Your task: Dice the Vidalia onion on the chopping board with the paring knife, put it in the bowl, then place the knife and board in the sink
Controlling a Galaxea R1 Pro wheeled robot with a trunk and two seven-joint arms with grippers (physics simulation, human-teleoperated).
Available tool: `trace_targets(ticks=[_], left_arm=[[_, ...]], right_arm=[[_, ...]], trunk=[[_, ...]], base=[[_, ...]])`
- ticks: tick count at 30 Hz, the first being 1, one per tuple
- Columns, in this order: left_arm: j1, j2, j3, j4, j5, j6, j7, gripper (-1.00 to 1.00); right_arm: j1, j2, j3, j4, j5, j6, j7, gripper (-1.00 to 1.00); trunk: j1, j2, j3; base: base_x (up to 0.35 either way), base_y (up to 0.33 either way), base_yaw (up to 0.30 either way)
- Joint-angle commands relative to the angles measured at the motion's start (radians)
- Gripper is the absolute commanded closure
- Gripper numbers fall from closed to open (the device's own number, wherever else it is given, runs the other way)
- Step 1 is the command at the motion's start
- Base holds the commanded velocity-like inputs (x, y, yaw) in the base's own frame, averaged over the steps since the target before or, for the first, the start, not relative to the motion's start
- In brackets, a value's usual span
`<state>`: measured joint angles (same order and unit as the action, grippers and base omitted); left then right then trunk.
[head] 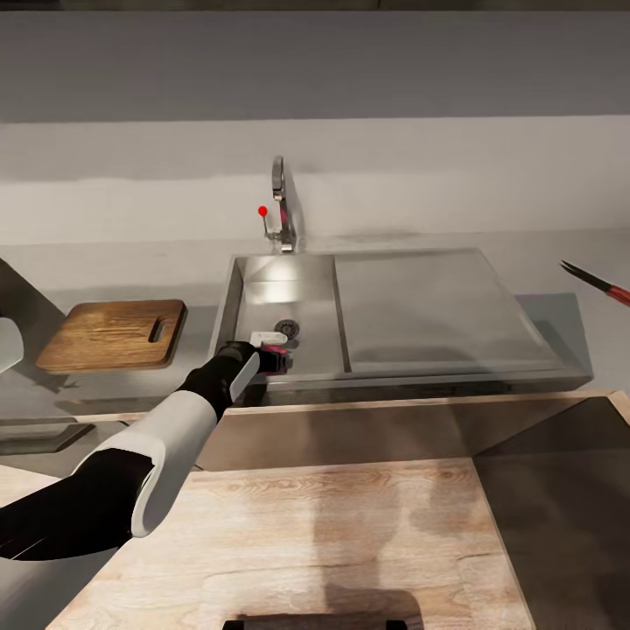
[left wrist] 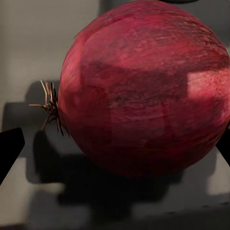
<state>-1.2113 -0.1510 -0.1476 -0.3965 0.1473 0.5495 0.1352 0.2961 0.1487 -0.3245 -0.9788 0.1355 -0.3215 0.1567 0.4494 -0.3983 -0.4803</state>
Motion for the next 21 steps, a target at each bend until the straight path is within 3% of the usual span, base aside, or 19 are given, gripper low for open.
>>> trace_targets(ticks=[1,21], left_arm=[[-0.001,0.001,-0.007,-0.001,0.011,0.004,0.007,-1.0],[-0.001,0.001,-0.007,-0.002,0.011,0.004,0.007,-1.0]], right_arm=[[0.0,0.002,-0.005,-0.001,0.01,-0.002,0.006,-1.0],[0.0,0.002,-0.005,-0.001,0.009,-0.003,0.006,-1.0]], trunk=[[0.001,-0.002,-0.001],[0.001,-0.002,0.021]], base=[[0.0,0.0,0.0],[0.0,0.0,-0.056]])
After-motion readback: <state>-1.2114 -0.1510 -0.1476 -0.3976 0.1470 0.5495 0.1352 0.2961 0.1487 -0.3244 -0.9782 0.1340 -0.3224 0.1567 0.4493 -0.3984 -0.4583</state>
